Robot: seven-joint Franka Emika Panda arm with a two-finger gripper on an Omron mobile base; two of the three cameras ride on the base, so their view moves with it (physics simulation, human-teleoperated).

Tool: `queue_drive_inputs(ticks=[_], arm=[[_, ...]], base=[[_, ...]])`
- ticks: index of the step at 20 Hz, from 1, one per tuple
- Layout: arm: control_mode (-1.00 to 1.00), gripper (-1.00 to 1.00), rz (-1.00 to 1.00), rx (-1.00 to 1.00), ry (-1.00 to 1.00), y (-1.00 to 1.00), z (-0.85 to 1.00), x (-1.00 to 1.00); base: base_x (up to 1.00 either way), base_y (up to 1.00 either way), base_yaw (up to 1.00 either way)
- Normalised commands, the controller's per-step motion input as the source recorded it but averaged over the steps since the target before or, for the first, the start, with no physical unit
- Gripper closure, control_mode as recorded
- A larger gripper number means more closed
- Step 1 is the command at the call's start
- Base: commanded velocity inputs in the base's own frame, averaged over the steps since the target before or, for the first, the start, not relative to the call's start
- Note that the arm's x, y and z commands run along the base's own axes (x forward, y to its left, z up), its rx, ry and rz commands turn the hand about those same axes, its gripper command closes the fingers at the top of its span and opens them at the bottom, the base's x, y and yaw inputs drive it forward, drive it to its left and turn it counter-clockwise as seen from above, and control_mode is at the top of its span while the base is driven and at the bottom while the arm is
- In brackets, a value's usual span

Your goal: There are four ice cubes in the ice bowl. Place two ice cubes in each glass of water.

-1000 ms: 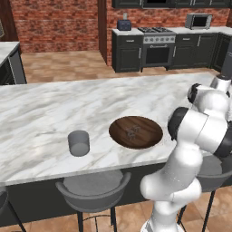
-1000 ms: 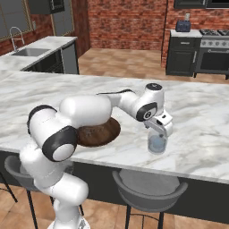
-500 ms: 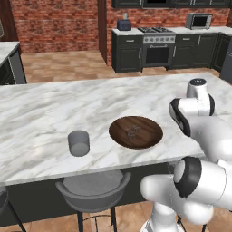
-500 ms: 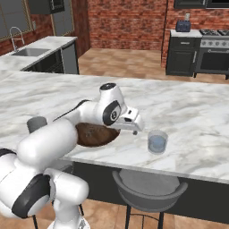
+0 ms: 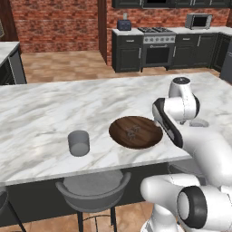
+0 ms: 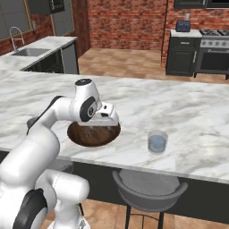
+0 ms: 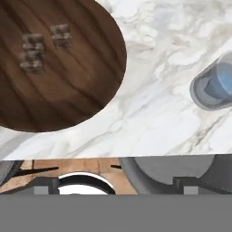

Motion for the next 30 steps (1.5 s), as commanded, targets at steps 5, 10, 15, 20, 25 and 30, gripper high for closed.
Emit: queue_drive_inputs(ticks=[5, 10, 15, 20, 25, 30], arm=[[-1.00, -1.00, 0.17, 0.14, 0.15, 0.52, -0.07, 0.00], [-1.00, -1.00, 0.21, 0.15, 0.00, 0.18, -0.41, 0.05], [-1.00, -1.00, 0.16, 0.02, 0.00, 0.69, -0.28, 0.13], [-1.00, -1.00, 0.04, 0.00, 0.00, 0.57, -0.25, 0.30], [-1.00, -1.00, 0.00, 0.00, 0.00, 0.12, -0.24, 0.40], [-1.00, -1.00, 0.00, 0.00, 0.00, 0.00, -0.16, 0.37]], base=[[0.00, 0.00, 0.00], [0.00, 0.00, 0.00], [0.00, 0.00, 0.00], [0.00, 0.00, 0.00], [0.00, 0.00, 0.00], [0.00, 0.00, 0.00]])
